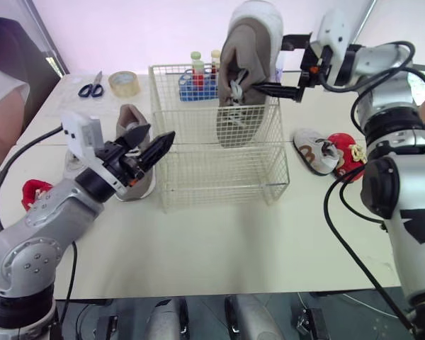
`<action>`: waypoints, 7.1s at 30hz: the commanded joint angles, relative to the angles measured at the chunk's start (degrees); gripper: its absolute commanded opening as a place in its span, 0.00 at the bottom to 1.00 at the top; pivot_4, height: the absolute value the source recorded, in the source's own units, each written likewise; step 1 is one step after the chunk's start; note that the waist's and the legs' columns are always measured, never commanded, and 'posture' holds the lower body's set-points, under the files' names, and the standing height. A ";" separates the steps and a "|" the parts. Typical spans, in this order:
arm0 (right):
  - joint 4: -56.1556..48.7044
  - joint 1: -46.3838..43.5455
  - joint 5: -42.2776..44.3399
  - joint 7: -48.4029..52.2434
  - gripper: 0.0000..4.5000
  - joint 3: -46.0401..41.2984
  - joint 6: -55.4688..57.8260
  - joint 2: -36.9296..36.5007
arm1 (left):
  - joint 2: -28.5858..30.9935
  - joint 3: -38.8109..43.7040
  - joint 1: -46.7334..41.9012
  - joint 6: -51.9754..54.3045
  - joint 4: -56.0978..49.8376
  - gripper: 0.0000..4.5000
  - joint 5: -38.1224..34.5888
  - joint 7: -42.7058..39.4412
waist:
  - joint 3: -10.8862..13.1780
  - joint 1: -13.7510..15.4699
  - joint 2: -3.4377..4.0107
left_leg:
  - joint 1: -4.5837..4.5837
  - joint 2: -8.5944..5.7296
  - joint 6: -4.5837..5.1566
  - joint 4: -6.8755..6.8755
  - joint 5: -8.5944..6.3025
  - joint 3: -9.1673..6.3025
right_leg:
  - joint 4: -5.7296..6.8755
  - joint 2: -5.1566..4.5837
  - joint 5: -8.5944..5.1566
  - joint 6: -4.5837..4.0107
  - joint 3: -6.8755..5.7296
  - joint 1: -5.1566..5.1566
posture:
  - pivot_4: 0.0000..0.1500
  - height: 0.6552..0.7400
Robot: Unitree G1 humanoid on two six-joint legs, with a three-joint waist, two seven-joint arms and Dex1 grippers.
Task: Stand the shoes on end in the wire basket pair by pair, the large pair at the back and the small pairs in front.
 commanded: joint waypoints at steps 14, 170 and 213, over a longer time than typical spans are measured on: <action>-1.77 -1.93 9.13 10.04 0.99 -9.80 25.16 -7.08 | -3.13 -2.69 -3.67 -0.78 2.52 0.80 5.12 -3.03 | 0.00 0.15 0.00 | 0.02 0.00 0.01 0.04 -0.01 0.00 | 0.00 -0.01 0.00 0.00 0.00 0.04 | 1.00 1.00; -78.97 64.97 35.92 -35.84 1.00 -23.56 56.18 -15.04 | -4.81 0.20 -13.73 8.16 0.55 0.99 22.08 -17.39 | -0.19 2.77 -0.15 | -0.56 -0.04 0.98 1.03 0.62 0.14 | -0.08 0.01 1.05 0.59 -0.08 -0.02 | 1.00 1.00; -8.17 41.25 13.48 -46.78 0.37 -15.16 17.86 3.88 | -2.84 -2.86 14.04 3.35 -13.08 1.00 11.95 -7.12 | -0.23 -0.73 -0.14 | 0.13 0.07 0.92 0.75 0.60 0.18 | -1.16 -0.01 1.29 -0.29 0.23 0.90 | 1.00 1.00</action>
